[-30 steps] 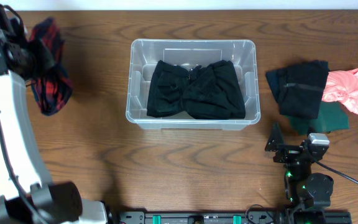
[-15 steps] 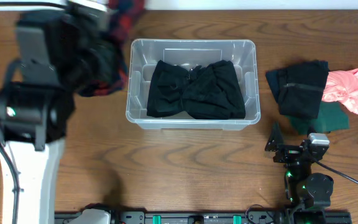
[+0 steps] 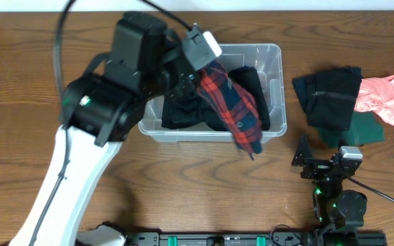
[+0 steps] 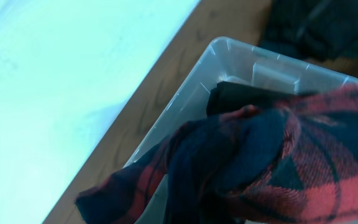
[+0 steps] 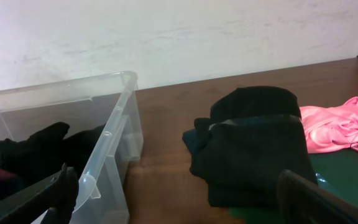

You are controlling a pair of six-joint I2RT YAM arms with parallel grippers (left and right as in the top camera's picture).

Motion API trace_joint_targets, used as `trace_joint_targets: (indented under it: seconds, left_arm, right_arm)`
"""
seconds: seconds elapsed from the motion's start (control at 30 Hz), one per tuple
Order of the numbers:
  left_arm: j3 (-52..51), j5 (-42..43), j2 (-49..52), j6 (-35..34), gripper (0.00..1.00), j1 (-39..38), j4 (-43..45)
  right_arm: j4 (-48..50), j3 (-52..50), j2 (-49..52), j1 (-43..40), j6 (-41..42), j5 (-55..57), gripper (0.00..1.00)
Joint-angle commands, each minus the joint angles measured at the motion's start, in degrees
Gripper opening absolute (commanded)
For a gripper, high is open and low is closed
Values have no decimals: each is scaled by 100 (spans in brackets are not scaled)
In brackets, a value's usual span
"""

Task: Pack container
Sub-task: 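Carry the red plaid shirt with the left gripper into the bin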

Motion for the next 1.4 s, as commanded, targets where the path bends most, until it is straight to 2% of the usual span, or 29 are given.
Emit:
trace_joint_targets:
  seconds: [0.0, 0.2, 0.37, 0.5, 0.9, 1.1, 1.27, 1.37]
  left_arm:
    - [160, 319, 236, 428, 6, 15, 210]
    - [160, 352, 531, 352, 6, 13, 1137]
    - [160, 350, 546, -256, 6, 15, 2170]
    - [160, 352, 546, -533, 6, 15, 2649]
    - [74, 389, 940, -815, 6, 13, 2330]
    - [66, 992, 1449, -835, 6, 2, 2155]
    - [66, 1060, 1598, -859, 6, -35, 2094]
    - [66, 1056, 1589, -857, 6, -46, 1770]
  right_arm:
    - [-15, -9, -9, -37, -81, 57, 99]
    - [-13, -9, -9, -37, -81, 57, 99]
    - [-13, -9, -9, -39, -83, 57, 99]
    - [-15, -9, -9, -37, -81, 57, 99]
    - [-13, -9, -9, -37, -83, 57, 99]
    - [-15, -9, -9, -39, -83, 57, 99]
    - [-15, -9, -9, -37, -83, 57, 99]
    - [-13, -9, -9, -39, -81, 57, 99]
